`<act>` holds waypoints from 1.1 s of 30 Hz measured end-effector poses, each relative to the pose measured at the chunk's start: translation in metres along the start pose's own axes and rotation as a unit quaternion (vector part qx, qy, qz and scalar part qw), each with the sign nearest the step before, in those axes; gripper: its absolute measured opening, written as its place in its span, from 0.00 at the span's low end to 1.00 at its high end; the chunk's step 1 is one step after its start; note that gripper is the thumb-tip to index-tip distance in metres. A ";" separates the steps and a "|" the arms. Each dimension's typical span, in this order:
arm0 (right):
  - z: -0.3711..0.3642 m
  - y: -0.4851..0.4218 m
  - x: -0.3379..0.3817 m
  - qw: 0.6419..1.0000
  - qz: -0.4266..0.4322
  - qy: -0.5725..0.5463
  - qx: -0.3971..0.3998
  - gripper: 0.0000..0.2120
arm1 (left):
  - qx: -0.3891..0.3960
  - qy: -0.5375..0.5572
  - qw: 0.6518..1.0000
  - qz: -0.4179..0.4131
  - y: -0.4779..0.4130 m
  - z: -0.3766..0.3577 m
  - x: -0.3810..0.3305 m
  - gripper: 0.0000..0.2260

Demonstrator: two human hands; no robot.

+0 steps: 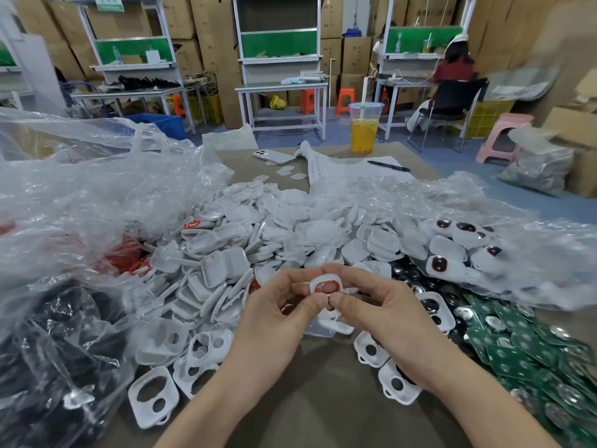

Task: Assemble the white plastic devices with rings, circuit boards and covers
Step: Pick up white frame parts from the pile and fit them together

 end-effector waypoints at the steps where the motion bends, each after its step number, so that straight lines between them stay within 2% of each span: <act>1: 0.000 0.000 0.001 1.000 0.000 -0.002 -0.002 0.16 | 0.003 0.005 1.000 0.001 0.000 -0.001 0.000 0.09; 11: 0.001 0.000 0.005 0.998 -0.028 -0.052 -0.007 0.13 | 0.001 -0.001 0.999 -0.039 0.003 -0.001 -0.003 0.11; 16: 0.003 0.000 0.006 0.999 -0.022 -0.044 -0.012 0.11 | 0.013 0.010 0.999 -0.046 0.006 -0.001 -0.005 0.08; 25: -0.001 0.004 0.009 0.999 -0.004 -0.037 -0.005 0.11 | -0.020 0.013 0.998 -0.059 0.007 0.001 -0.007 0.07; 28: -0.002 0.005 0.010 0.999 -0.006 -0.038 -0.007 0.11 | -0.030 0.009 0.998 -0.055 0.006 0.001 -0.006 0.03; 33: -0.004 0.005 0.010 0.999 0.000 -0.040 -0.027 0.11 | -0.045 -0.018 0.997 -0.067 0.007 0.000 -0.003 0.06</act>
Point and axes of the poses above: each hand's wrist, its own y-axis away from the middle knuckle, its own z-axis out of the back of the hand, x = y × z, the point moved 5 cm from there along -y, towards the middle knuckle, and after that the axes turned 14 degrees about -x, right-handed, at the moved point
